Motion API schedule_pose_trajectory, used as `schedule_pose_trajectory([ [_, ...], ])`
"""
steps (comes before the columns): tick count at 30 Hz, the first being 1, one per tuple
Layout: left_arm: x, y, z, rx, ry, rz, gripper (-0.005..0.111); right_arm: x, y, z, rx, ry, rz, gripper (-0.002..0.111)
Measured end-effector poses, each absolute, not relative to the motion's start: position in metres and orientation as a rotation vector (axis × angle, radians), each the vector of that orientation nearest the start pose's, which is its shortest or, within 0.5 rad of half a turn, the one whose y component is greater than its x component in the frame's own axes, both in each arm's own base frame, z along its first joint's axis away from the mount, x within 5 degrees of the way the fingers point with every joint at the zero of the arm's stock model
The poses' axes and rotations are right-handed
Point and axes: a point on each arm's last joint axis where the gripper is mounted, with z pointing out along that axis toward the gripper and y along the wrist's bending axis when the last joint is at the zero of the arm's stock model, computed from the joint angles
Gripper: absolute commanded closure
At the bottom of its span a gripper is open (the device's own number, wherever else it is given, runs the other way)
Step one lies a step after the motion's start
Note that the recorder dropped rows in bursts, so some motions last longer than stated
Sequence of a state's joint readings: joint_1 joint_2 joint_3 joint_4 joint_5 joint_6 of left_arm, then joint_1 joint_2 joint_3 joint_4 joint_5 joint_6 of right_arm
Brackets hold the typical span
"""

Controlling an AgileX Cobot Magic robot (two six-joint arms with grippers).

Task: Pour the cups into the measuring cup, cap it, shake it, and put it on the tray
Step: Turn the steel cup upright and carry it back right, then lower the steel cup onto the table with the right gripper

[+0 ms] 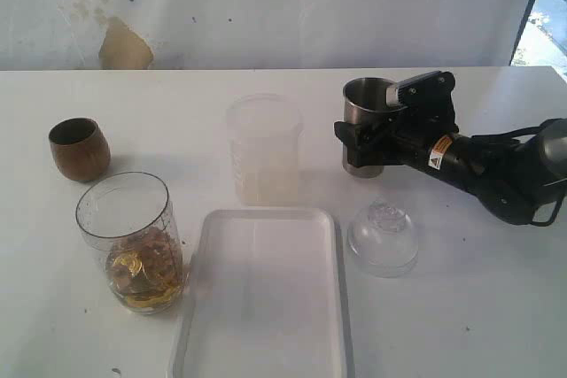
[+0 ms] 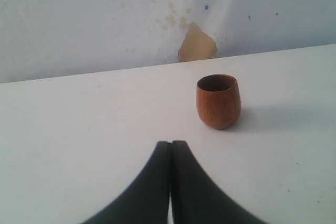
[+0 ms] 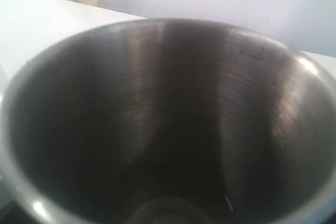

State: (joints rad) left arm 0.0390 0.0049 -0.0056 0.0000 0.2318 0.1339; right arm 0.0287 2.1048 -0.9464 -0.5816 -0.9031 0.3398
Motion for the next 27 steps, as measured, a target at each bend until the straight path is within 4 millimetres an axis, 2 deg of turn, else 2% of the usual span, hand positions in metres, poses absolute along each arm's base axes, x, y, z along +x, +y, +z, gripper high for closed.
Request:
schedule_pose_trajectory([
  [6, 0.056, 0.002, 0.194, 0.081, 1.714, 0.128, 0.107, 0.394, 0.051, 0.110, -0.402, 1.775, 0.386, 0.108],
  [15, 0.056, 0.002, 0.194, 0.081, 1.714, 0.128, 0.107, 0.395, 0.053, 0.111, -0.430, 1.716, 0.385, 0.108],
  [22, 0.056, 0.002, 0.194, 0.081, 1.714, 0.128, 0.107, 0.403, 0.054, 0.089, -0.424, 1.727, 0.408, 0.108],
  [27, 0.056, 0.002, 0.194, 0.081, 1.714, 0.128, 0.107, 0.405, 0.054, 0.088, -0.423, 1.720, 0.412, 0.108],
])
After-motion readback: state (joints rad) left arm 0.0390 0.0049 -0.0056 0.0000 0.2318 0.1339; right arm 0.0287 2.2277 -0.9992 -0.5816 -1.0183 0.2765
